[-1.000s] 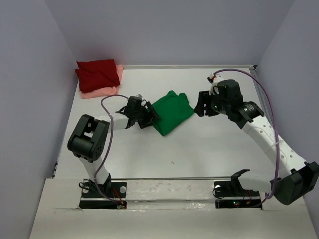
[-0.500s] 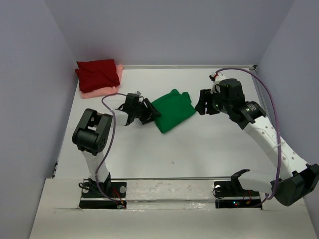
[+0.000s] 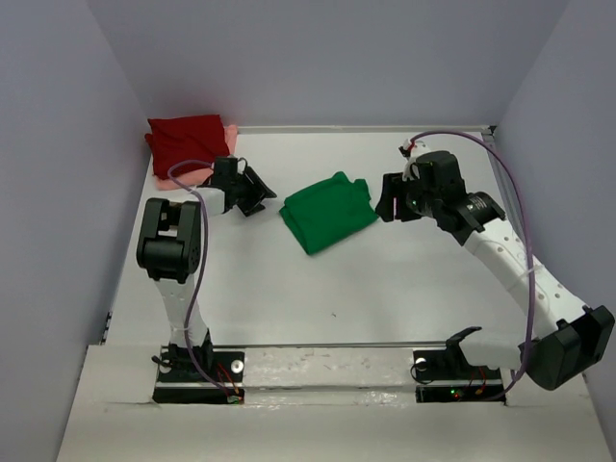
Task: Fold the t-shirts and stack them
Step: Fold the long partially folded tshirt into a neat square
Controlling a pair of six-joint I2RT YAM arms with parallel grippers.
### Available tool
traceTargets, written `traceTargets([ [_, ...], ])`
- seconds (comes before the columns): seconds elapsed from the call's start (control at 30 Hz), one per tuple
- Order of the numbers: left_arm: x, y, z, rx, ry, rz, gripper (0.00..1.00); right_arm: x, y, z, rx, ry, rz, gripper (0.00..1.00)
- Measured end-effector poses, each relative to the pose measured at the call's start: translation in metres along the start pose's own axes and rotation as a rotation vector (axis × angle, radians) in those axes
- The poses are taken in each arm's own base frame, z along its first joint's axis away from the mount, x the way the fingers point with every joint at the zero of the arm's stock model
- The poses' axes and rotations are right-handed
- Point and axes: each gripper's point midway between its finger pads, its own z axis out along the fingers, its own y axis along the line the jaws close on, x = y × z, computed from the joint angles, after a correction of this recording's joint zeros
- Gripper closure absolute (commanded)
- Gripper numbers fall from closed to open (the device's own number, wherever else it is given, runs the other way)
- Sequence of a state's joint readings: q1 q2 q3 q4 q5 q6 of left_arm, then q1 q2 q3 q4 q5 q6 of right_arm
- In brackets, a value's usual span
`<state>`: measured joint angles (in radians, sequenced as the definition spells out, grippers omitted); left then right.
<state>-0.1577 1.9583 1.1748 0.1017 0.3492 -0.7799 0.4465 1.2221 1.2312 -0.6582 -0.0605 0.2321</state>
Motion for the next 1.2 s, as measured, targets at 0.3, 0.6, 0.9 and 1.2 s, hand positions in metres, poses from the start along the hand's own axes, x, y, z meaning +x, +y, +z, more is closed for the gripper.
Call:
traceTargets([
  [0.3, 0.017, 0.008, -0.044, -0.120, -0.056, 0.060, 0.35, 0.024, -0.008, 0.032, 0.027, 0.079, 0.032, 1.00],
  [0.6, 0.014, -0.085, -0.154, 0.000, -0.266, 0.280, 0.44, 0.082, -0.043, 0.154, 0.171, 0.363, 0.033, 1.00],
  [0.9, 0.027, -0.092, -0.168, 0.000, -0.258, 0.368, 1.00, 0.015, -0.032, 0.203, 0.159, 0.272, 0.004, 1.00],
  [1.2, 0.089, -0.057, -0.070, -0.114, 0.018, 0.434, 1.00, -0.006, -0.028, 0.199, 0.149, 0.243, -0.025, 1.00],
])
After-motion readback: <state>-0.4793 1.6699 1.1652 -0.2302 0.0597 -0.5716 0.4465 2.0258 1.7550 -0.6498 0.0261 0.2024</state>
